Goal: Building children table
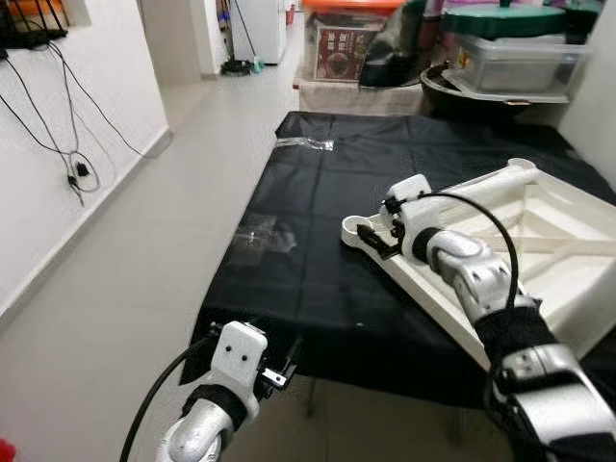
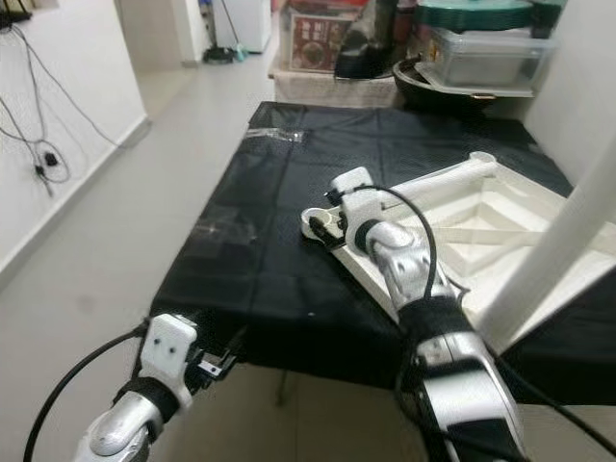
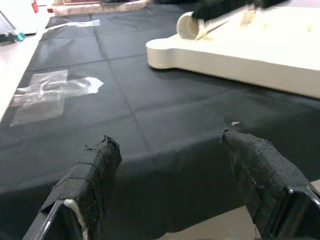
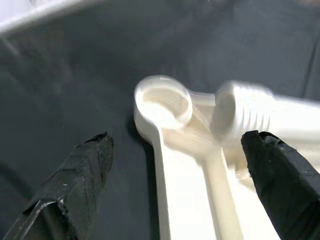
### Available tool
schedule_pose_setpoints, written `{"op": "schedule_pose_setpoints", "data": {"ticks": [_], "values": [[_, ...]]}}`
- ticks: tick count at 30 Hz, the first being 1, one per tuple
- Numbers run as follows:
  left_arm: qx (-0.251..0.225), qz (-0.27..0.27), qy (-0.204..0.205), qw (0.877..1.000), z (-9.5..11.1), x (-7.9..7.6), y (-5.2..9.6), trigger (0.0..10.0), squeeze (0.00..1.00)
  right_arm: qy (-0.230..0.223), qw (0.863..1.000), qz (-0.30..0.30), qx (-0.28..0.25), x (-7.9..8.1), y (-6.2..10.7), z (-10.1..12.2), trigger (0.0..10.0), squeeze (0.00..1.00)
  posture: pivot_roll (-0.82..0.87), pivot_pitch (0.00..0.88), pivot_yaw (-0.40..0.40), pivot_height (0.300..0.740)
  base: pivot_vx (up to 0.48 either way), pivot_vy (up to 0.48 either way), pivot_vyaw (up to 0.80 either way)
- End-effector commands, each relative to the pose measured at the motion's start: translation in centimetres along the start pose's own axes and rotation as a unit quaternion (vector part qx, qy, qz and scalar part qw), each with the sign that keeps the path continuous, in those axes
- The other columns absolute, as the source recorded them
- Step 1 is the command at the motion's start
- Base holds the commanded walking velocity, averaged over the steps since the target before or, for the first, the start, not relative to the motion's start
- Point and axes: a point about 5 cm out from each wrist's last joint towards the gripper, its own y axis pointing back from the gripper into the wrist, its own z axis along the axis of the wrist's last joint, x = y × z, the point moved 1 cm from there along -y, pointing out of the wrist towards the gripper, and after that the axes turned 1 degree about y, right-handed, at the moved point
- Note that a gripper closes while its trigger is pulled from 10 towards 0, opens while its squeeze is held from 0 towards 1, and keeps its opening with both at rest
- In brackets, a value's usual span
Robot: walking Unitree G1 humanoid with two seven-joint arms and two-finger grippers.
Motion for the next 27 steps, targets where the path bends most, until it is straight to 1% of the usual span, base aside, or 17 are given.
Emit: {"op": "schedule_pose_setpoints", "data": {"ticks": [1,2,3,4,5,6,8,11,13,15,16,18,19,21,22,24,27], "values": [[0.009,0.002,0.002,1.0,-0.2,-0.2,0.3,10.0,0.0,0.006,0.999,0.002,0.048,-0.2,-0.1,-1.6,10.0,0.0,0.08,0.129,-0.058,0.74,0.0,0.0,0.0],[0.009,0.001,0.004,1.0,-0.1,-0.4,0.5,10.0,0.0,0.009,0.998,0.001,0.069,-0.5,-0.1,-2.2,10.0,0.0,0.08,0.137,-0.06,0.74,0.0,0.0,0.0],[0.009,0.001,0.004,1.0,-0.1,-0.4,0.5,10.0,0.0,0.009,0.998,0.001,0.069,-0.5,-0.1,-2.2,10.0,0.0,0.08,0.137,-0.06,0.74,0.0,0.0,0.0],[0.011,-0.001,0.006,1.0,-0.1,-0.5,0.6,10.0,0.0,0.002,0.996,0.003,0.091,-0.7,0.0,-2.9,10.0,0.0,0.08,0.145,-0.059,0.74,0.0,0.0,0.0],[0.011,-0.001,0.006,1.0,-0.1,-0.5,0.6,10.0,0.0,0.002,0.996,0.003,0.091,-0.7,0.0,-2.9,10.0,0.0,0.08,0.145,-0.059,0.74,0.0,0.0,0.0],[0.012,-0.002,0.007,1.0,-0.1,-0.6,0.7,10.0,0.0,-0.003,0.994,0.005,0.107,-0.8,0.0,-3.3,10.0,0.0,0.08,0.146,-0.061,0.74,0.0,0.0,0.0],[0.013,-0.004,0.01,1.0,-0.1,-0.9,0.9,10.0,0.0,-0.019,0.99,0.029,0.134,-0.5,-0.1,-4.0,10.0,0.0,0.08,0.16,-0.067,0.74,0.0,0.0,0.0],[0.013,-0.005,0.011,1.0,0.0,-1.0,0.9,10.0,0.0,-0.026,0.988,0.044,0.143,-0.3,-0.1,-4.2,10.0,0.0,0.08,0.162,-0.066,0.74,0.0,0.0,0.0],[0.015,-0.006,0.012,1.0,0.0,-1.2,1.0,10.0,0.0,-0.029,0.984,0.072,0.163,0.3,-0.2,-4.6,10.0,0.0,0.08,0.163,-0.072,0.74,0.0,0.0,0.0],[0.015,-0.006,0.012,1.0,0.0,-1.2,1.0,10.0,0.0,-0.029,0.984,0.072,0.163,0.3,-0.2,-4.6,10.0,0.0,0.08,0.163,-0.072,0.74,0.0,0.0,0.0],[0.016,-0.006,0.014,1.0,0.0,-1.3,1.1,10.0,0.0,-0.01,0.978,0.102,0.181,0.7,-0.2,-5.1,7.6,0.0,0.08,0.161,-0.076,0.74,0.0,0.0,0.0],[0.016,-0.006,0.014,1.0,0.0,-1.3,1.1,10.0,0.0,-0.004,0.976,0.112,0.187,0.8,-0.2,-5.3,7.6,0.0,0.08,0.161,-0.076,0.74,0.0,0.0,0.0],[0.016,-0.006,0.015,1.0,0.0,-1.3,1.1,10.0,0.0,0.005,0.974,0.119,0.191,0.9,-0.2,-5.4,0.0,0.0,0.07,0.156,-0.077,0.74,0.0,0.0,0.0],[0.017,-0.006,0.015,1.0,0.0,-1.3,1.0,10.0,0.0,0.02,0.971,0.135,0.196,0.9,-0.1,-5.6,0.0,0.0,0.07,0.151,-0.082,0.74,0.0,0.0,0.0],[0.017,-0.006,0.015,1.0,0.0,-1.3,1.0,10.0,0.0,0.02,0.971,0.135,0.196,0.9,-0.1,-5.6,0.0,0.0,0.07,0.151,-0.082,0.74,0.0,0.0,0.0],[0.017,-0.004,0.015,1.0,0.0,-1.3,1.0,10.0,0.0,0.043,0.969,0.152,0.192,0.8,0.0,-5.3,0.0,0.0,0.07,0.151,-0.084,0.74,0.0,0.0,0.0],[0.017,-0.004,0.015,1.0,0.0,-1.3,1.0,10.0,0.0,0.043,0.969,0.152,0.192,0.8,0.0,-5.3,0.0,0.0,0.07,0.151,-0.084,0.74,0.0,0.0,0.0]]}}
